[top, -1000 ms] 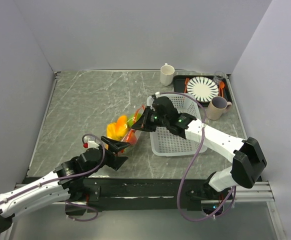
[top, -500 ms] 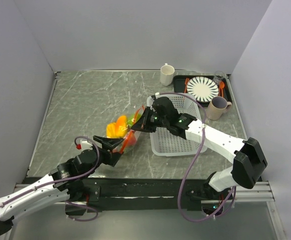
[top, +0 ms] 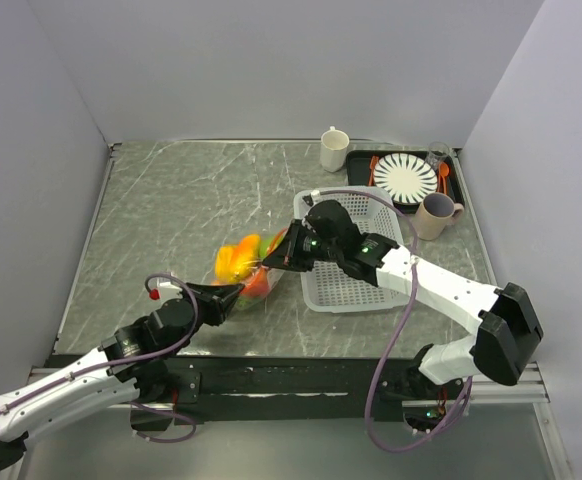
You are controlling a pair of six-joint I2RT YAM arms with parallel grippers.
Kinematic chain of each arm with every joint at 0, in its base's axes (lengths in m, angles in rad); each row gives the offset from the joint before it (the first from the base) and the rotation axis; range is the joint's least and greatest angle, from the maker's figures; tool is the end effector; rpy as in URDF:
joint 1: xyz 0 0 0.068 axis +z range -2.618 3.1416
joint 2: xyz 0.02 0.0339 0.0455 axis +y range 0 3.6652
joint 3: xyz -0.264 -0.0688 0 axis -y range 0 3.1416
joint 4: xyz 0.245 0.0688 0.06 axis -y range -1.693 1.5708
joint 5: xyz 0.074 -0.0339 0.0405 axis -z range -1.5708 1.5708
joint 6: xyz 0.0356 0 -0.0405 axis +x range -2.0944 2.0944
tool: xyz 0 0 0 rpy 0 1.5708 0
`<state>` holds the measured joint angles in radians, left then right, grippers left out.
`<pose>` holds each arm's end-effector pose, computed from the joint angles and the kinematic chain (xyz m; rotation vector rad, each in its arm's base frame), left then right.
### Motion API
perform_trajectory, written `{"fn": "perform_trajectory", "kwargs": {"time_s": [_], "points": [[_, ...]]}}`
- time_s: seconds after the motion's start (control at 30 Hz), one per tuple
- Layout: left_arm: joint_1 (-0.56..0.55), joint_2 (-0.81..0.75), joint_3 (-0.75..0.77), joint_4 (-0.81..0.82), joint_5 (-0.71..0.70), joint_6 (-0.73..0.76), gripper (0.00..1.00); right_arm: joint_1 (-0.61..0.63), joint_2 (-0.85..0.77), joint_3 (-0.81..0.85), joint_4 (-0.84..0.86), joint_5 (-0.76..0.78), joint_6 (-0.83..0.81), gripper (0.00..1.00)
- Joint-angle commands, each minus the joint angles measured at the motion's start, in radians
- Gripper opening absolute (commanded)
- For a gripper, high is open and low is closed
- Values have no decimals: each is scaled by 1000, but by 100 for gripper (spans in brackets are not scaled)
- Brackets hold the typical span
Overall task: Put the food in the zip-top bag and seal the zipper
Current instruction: Zip the zipper food storage bag at the center of the board.
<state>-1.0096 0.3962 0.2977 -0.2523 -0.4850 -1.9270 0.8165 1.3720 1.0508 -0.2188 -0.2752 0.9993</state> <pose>0.0807 -0.0972 0.2147 -1.2932 1.7741 -1.4493 0.2067 0.2341 0.2962 0.0316 2.4082 1.2767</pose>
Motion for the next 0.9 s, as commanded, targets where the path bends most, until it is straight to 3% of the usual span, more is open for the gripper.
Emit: {"fn": "perform_trajectory", "kwargs": {"time_s": [0.0,0.2,0.33,0.87], "points": [[-4,10,15,7,-12,-15,1,15,-42,-3,35,-4,-4,0],[-4,1,30,-90,-20,-36,1,-2,-50,23,-28,57,-24,0],[-4,-39,37,-163,-30,-47,1,-77,-53,15,-37,68,-16,2],[-3,-223,49,-367,-46,-79,1,-252,12,54,-34,19,-45,3]]}}
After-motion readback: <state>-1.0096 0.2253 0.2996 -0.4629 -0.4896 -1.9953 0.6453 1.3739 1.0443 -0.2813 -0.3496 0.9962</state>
